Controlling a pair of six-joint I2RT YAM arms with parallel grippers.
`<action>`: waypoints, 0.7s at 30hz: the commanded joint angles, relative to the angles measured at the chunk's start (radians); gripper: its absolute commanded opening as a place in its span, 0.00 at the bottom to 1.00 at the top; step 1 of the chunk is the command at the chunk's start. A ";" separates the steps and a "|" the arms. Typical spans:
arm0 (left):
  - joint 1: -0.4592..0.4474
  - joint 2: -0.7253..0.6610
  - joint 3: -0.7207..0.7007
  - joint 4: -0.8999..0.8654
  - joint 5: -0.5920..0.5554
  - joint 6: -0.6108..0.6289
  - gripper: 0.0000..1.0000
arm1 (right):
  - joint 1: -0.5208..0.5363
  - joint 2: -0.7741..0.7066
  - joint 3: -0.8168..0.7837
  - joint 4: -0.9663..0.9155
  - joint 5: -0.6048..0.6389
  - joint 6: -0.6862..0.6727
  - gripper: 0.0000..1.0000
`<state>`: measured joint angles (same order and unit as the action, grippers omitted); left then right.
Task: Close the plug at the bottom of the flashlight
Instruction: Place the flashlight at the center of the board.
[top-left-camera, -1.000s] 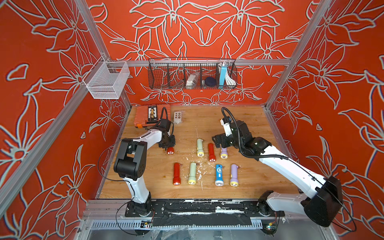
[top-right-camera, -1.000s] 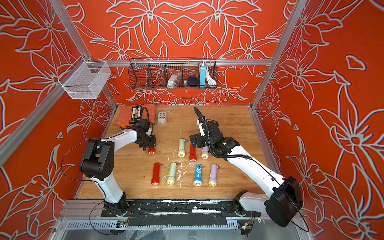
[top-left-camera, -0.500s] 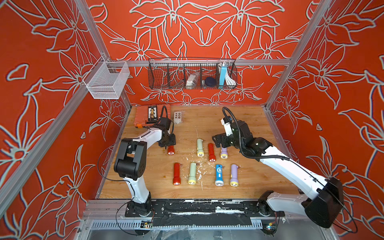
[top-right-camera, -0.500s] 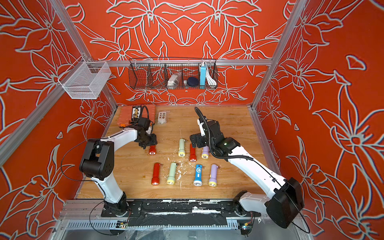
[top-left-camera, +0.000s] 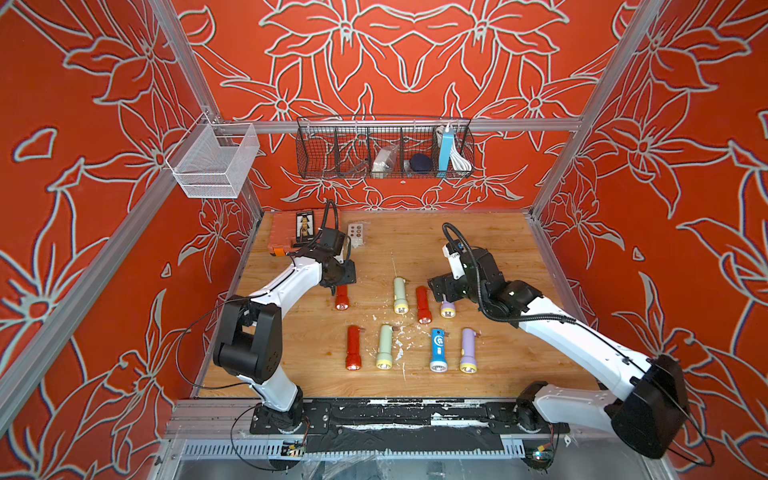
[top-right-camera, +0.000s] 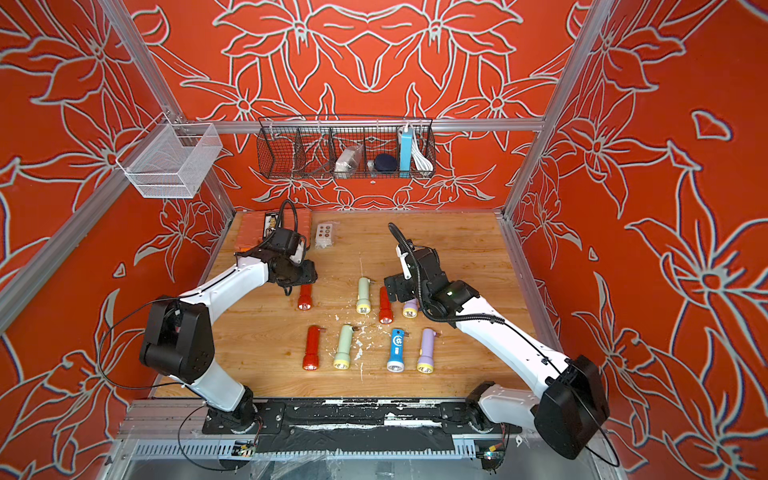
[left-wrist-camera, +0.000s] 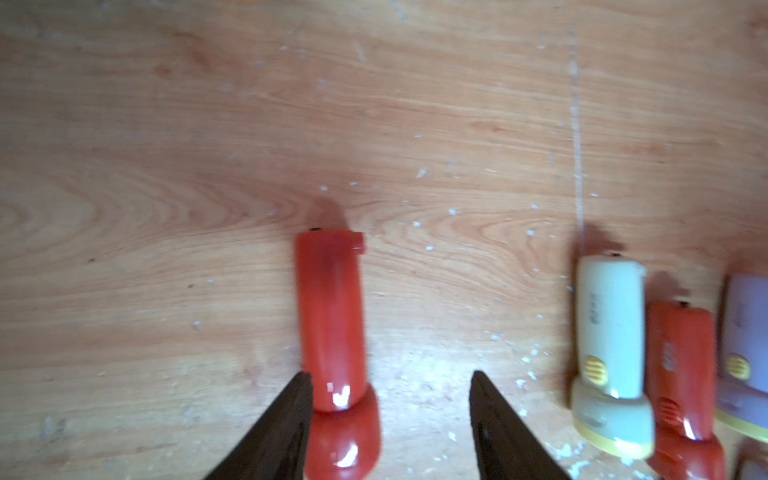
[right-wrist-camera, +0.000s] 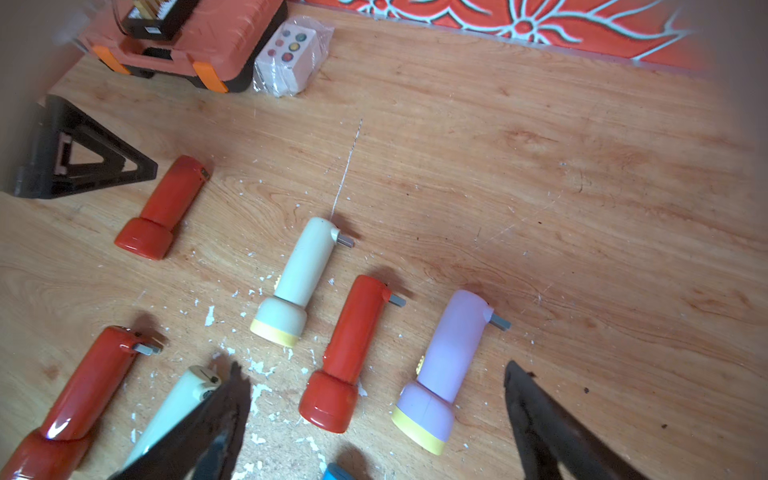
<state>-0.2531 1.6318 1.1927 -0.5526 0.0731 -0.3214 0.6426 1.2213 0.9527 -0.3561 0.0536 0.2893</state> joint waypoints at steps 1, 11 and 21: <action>-0.065 -0.005 0.037 -0.037 -0.003 -0.042 0.61 | -0.013 -0.035 -0.028 0.031 0.038 -0.028 0.98; -0.232 0.123 0.189 -0.072 -0.033 -0.093 0.61 | -0.088 -0.132 -0.120 0.061 0.020 -0.027 0.98; -0.330 0.323 0.372 -0.169 -0.076 -0.063 0.61 | -0.145 -0.177 -0.149 0.063 -0.020 -0.021 0.98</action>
<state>-0.5701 1.9209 1.5227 -0.6590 0.0250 -0.3935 0.5068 1.0595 0.8150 -0.3096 0.0513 0.2718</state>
